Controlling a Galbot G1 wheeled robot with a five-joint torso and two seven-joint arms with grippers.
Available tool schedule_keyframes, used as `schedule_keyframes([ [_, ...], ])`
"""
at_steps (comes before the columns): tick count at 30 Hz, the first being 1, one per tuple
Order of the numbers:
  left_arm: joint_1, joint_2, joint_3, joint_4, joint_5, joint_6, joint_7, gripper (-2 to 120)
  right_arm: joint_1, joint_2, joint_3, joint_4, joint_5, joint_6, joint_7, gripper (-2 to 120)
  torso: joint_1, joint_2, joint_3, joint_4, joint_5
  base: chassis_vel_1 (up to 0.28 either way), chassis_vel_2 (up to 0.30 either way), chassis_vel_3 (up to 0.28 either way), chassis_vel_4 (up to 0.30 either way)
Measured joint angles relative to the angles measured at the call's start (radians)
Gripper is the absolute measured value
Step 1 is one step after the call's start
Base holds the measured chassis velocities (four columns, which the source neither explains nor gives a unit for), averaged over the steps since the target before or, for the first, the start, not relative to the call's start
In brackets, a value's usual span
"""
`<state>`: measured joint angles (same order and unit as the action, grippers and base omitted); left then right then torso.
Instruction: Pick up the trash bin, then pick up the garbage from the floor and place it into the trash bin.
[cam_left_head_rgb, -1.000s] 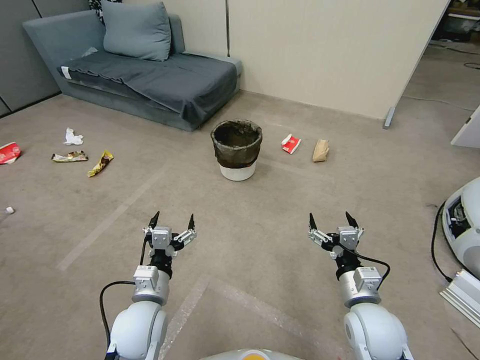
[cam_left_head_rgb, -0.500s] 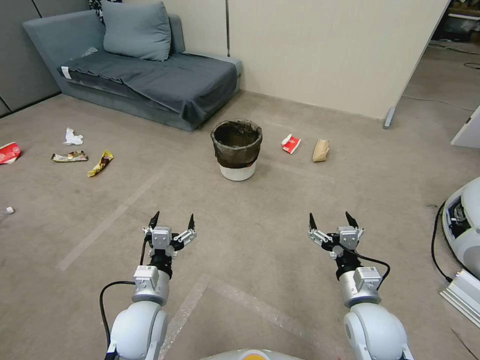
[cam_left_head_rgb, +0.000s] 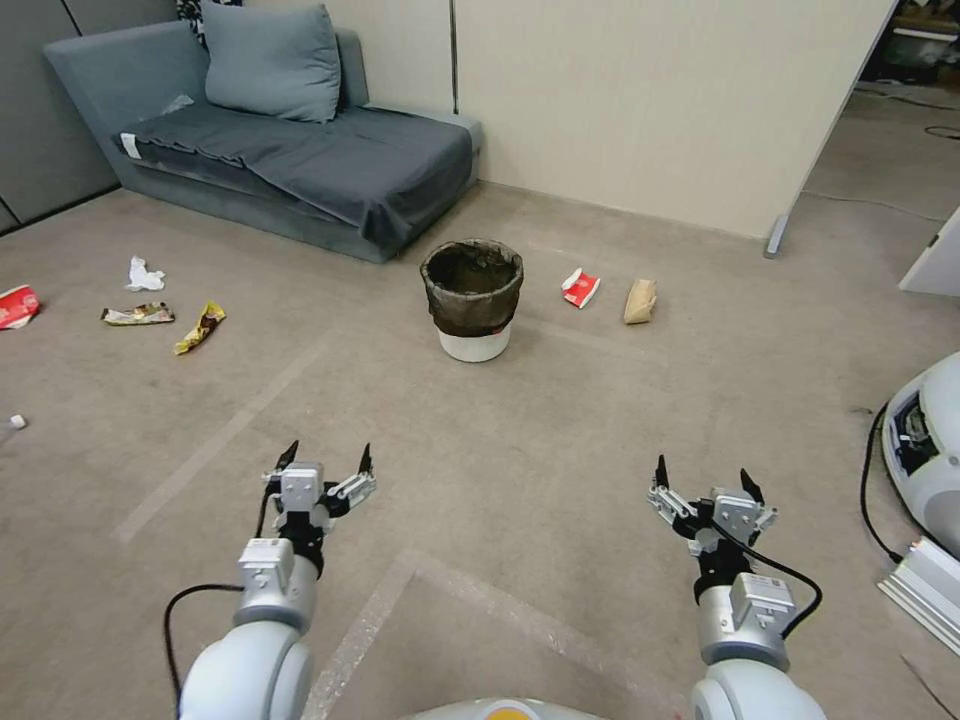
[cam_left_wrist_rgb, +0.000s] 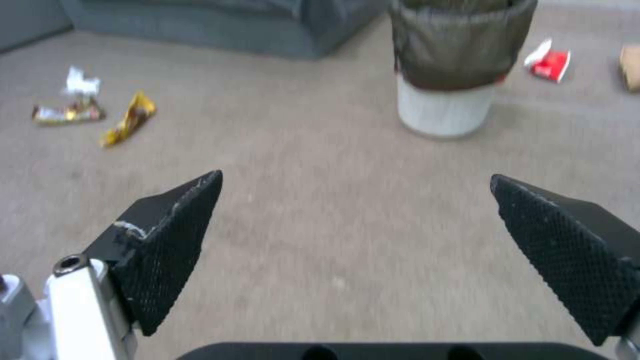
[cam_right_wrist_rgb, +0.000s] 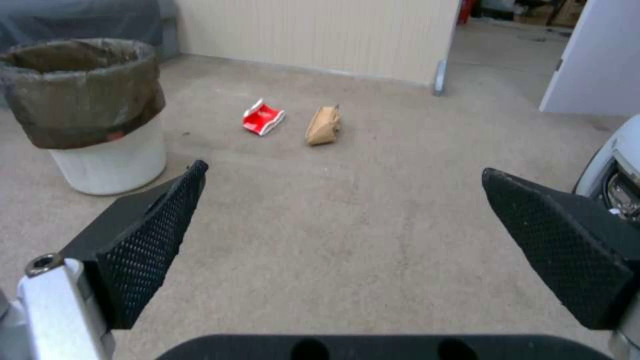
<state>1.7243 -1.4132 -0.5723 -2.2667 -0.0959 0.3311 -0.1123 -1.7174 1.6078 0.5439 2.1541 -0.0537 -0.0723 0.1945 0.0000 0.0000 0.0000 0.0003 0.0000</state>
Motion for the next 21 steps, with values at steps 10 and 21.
schedule_keyframes([
  [10, 0.083, 0.041, -0.013, -0.143, -0.042, 0.132, -0.061, 100, 0.012, 0.003, 0.0, -0.017, -0.006, 0.015, -0.012, 100, 0.0, 0.0, 0.0, -0.0003, 0.0, 0.0, 0.0, 0.0, 0.0],
  [21, 0.085, 0.045, -0.012, -0.138, -0.036, 0.121, -0.061, 100, 0.011, 0.002, 0.002, -0.023, -0.005, 0.025, -0.019, 100, 0.0, 0.0, 0.0, -0.0002, -0.0001, 0.0, 0.0, 0.0, 0.0],
])
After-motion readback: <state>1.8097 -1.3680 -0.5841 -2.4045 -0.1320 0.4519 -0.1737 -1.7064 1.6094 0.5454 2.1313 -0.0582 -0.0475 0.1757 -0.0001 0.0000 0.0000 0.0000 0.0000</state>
